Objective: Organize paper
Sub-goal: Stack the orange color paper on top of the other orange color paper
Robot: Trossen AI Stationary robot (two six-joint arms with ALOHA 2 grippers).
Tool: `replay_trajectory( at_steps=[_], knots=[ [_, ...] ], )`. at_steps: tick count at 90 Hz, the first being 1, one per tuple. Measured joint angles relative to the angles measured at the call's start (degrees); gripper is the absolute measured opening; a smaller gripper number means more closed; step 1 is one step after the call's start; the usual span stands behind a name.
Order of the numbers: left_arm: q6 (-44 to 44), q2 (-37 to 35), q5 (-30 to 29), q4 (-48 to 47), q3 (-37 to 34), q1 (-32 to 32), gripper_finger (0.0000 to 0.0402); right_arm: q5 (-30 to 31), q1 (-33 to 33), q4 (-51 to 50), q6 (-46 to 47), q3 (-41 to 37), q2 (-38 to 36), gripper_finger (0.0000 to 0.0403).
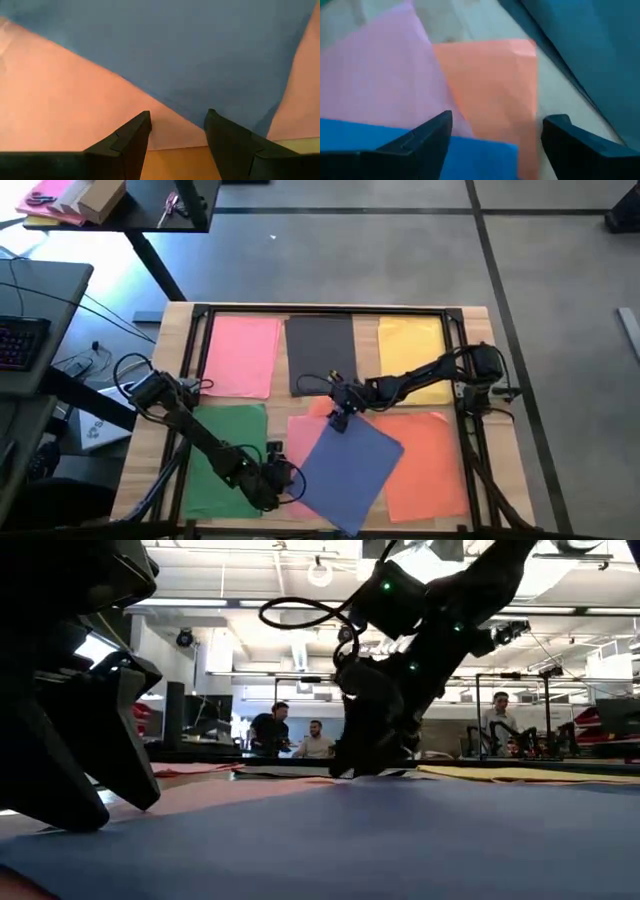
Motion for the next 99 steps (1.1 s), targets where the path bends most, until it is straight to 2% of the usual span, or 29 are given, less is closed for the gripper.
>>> replay_trajectory(
  at_steps=[12,23,33,56,72,84,99],
  knots=[
    [0.6,-0.1,-0.1,0.6,-0.2,-0.1,0.0176,-1.2,-1.3,2.7,2.8,0.0,0.1,0.0275],
    [0.6,-0.1,-0.2,0.7,-0.2,-0.3,0.0176,3.7,-2.9,-0.7,8.3,0.1,-0.1,0.0275],
    [0.8,-0.1,-0.6,0.8,-0.2,-0.5,0.0176,4.5,-3.4,-0.4,9.2,0.1,0.5,0.0274],
    [1.7,-0.2,-0.9,0.9,-0.2,-0.5,0.0176,-1.9,-2.3,1.4,10.5,0.2,1.2,0.0275],
    [2.0,-0.2,-1.0,0.9,-0.2,-0.6,0.0176,-10.2,-1.0,1.2,11.1,2.3,1.2,0.0275],
    [1.7,-0.2,-1.1,0.9,-0.2,-0.6,0.0176,-12.6,-0.9,0.4,11.2,4.7,1.4,0.0275],
    [1.3,-0.2,-1.2,0.9,-0.2,-0.7,0.0176,-12.3,-0.9,0.0,12.2,6.3,1.4,0.0275]
  ],
)
